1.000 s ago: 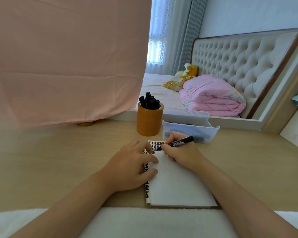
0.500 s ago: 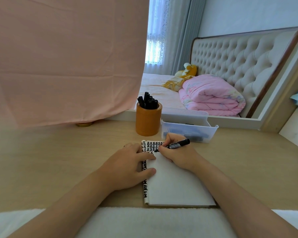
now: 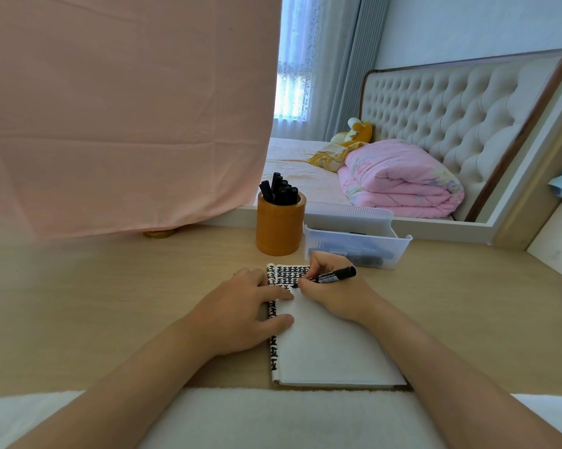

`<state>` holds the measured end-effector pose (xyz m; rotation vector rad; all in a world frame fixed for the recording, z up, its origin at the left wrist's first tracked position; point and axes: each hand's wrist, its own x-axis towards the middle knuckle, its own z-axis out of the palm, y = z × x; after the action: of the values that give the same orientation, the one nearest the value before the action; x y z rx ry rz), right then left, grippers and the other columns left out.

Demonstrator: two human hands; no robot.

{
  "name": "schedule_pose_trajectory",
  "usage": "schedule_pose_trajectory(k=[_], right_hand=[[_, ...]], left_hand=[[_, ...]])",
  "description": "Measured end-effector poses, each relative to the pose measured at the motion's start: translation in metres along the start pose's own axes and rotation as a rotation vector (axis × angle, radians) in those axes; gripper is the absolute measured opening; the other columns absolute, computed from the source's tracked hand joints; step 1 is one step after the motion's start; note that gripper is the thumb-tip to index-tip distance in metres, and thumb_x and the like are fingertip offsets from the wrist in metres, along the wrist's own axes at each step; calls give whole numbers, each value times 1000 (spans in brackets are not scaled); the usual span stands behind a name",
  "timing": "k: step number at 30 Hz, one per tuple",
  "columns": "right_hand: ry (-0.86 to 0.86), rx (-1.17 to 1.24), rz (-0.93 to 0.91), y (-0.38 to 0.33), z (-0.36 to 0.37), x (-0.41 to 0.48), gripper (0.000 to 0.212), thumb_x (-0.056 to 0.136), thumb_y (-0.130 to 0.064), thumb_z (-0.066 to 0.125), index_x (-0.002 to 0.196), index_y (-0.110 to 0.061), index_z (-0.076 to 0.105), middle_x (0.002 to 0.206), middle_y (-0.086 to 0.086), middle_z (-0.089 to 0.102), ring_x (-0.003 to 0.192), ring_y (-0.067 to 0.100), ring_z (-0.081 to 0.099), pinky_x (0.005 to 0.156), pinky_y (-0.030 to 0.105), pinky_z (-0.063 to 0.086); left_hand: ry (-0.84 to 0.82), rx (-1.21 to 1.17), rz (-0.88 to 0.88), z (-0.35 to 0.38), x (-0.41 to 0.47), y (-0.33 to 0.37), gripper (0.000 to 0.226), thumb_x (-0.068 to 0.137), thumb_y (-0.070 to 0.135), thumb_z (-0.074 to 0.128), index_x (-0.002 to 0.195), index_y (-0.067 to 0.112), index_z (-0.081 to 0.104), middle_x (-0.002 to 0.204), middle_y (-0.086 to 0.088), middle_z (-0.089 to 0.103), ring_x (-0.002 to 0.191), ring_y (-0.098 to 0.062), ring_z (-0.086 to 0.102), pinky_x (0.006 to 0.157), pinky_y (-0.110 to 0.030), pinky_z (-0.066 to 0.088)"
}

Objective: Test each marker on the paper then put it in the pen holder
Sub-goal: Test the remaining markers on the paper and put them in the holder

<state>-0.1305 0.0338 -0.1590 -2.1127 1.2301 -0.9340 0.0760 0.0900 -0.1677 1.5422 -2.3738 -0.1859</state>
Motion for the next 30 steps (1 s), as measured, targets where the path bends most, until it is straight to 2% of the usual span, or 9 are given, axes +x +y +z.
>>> schedule_pose_trajectory(k=[4,9,14,19,26,30], right_hand=[[-2,12,18,1,-1,0,22,81,-19,74,67,-23,58,74,-5,67,69,5,58,59,18,46],[-1,3,22,-1,0,0,24,82,-15,73,67,-22,55,72,-7,65,64,-1,55,56,15,43],[1,9,9,0,0,0,18,83,-18,73,72,-18,59,78,-1,68,71,10,61,58,15,47],[-49,0,6,1,-2,0,16,83,-20,75,73,-22,63,81,-6,69,76,8,63,62,16,49],[-38,2,14,1,-2,1,26,79,-17,75,64,-28,57,75,-6,67,70,6,59,61,20,47],[-44,1,40,1,-2,1,21,80,-16,74,68,-22,58,78,0,67,75,17,62,61,24,48]], left_hand=[[4,-4,-4,0,0,0,52,87,72,44,135,52,46,107,14,43,103,-5,36,87,-28,40],[9,-6,1,-1,0,1,52,87,71,44,135,52,47,108,14,43,104,-5,37,87,-28,41],[1,-11,0,-1,0,0,53,86,72,43,135,52,47,107,14,43,103,-5,37,88,-30,42],[3,-6,3,-1,0,1,52,87,71,44,135,52,46,107,14,42,102,-5,36,84,-27,39],[7,-8,5,0,0,0,52,87,71,44,134,51,47,108,14,44,103,-5,37,85,-27,40],[11,-7,7,-1,1,1,51,87,70,45,134,51,48,107,14,44,102,-5,36,83,-26,38]])
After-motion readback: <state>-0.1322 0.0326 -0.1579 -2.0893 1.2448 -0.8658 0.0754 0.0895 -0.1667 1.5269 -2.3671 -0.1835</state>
